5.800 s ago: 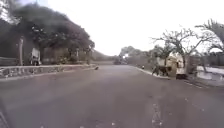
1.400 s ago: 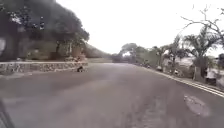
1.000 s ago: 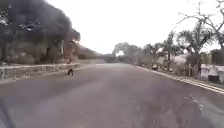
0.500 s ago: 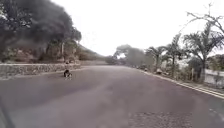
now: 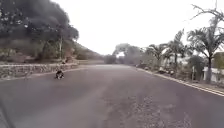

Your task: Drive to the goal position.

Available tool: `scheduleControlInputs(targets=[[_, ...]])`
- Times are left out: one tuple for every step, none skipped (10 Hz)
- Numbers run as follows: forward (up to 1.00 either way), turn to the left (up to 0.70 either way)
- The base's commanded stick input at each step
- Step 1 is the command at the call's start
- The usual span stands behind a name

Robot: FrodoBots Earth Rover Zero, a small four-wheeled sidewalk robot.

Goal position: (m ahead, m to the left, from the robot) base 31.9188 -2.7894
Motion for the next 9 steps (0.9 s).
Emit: scheduleControlInputs(targets=[[1.0,0.0],[1.0,0.0],[1.0,0.0],[1.0,0.0],[1.0,0.0],[1.0,0.0],[1.0,0.0],[1.0,0.0],[1.0,0.0]])
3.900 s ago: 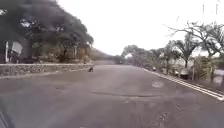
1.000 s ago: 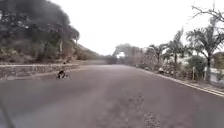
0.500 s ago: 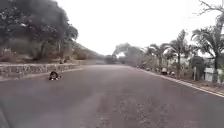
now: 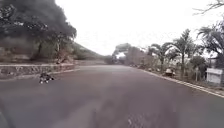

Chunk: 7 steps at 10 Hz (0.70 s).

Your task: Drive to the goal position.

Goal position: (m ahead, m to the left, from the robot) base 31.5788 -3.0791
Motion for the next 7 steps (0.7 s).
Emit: scheduleControlInputs(targets=[[1.0,0.0],[1.0,0.0],[1.0,0.0],[1.0,0.0],[1.0,0.0],[1.0,0.0],[1.0,0.0]])
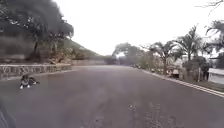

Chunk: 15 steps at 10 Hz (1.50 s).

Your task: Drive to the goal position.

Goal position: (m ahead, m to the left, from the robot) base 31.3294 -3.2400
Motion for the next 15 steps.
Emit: scheduleControlInputs(targets=[[1.0,0.0],[1.0,0.0],[1.0,0.0],[1.0,0.0],[1.0,0.0],[1.0,0.0],[1.0,0.0],[1.0,0.0],[1.0,0.0],[1.0,0.0],[1.0,0.0],[1.0,0.0],[1.0,0.0],[1.0,0.0],[1.0,0.0]])
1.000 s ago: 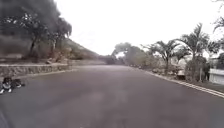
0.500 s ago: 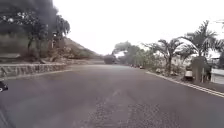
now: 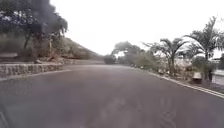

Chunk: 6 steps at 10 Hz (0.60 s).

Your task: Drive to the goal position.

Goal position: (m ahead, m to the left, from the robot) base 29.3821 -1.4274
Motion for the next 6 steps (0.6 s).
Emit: scheduleControlInputs(targets=[[1.0,0.0],[1.0,0.0],[1.0,0.0],[1.0,0.0],[1.0,0.0],[1.0,0.0]])
